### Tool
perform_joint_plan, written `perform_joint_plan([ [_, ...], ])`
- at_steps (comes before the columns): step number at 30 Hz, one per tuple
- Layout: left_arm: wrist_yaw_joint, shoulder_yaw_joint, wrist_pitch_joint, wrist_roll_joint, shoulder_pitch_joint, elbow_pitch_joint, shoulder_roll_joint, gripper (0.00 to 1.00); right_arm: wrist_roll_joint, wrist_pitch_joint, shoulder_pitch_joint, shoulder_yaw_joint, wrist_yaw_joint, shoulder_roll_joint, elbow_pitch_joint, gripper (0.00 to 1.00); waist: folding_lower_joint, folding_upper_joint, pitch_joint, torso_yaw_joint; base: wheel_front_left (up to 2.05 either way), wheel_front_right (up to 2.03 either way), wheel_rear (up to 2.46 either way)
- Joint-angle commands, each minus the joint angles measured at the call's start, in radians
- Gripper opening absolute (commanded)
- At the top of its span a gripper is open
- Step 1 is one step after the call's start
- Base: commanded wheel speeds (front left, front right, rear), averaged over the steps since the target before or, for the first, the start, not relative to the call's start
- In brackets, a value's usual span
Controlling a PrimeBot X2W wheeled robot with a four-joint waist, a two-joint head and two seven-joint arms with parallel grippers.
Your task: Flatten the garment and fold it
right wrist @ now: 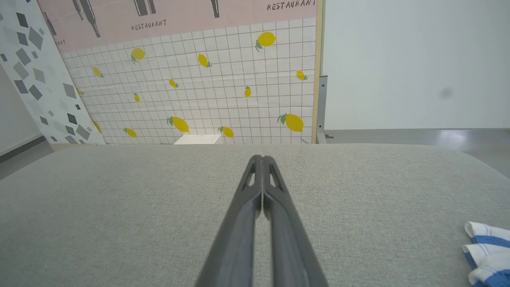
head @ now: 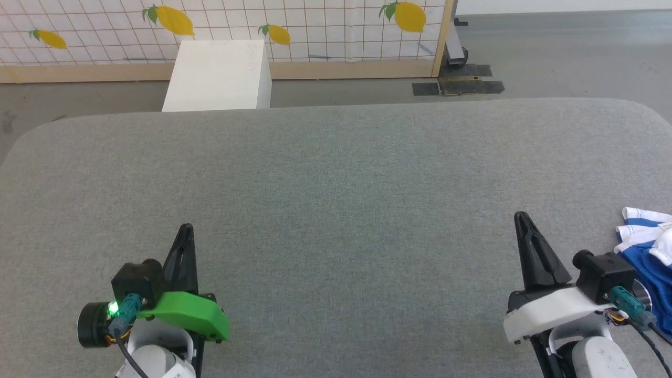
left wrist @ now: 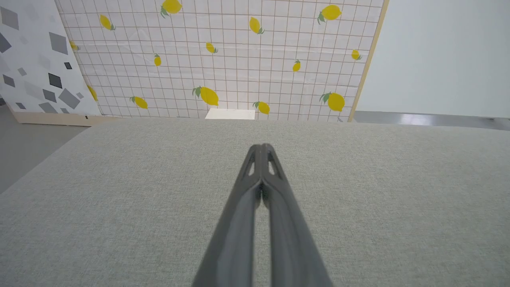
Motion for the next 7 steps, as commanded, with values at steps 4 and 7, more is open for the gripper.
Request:
perform_joint_plan([
  [4,0.009,-0.005,0.011,0.012,0.014,-0.015,-0.002,0.00,-0.014,0.014,0.020,-0.001,-0.001,0.000,-0.015,0.00,0.0000,0.0000,-0.003,-0.001,0.00,0.00,0.00],
  [7,0.011,-0.006,0.017,0.016,0.017,-0.021,-0.002,0.00,-0.019,0.020,0.022,-0.001,-0.001,0.000,-0.019,0.00,0.0000,0.0000,-0.005,-0.002,0.00,0.00,0.00],
])
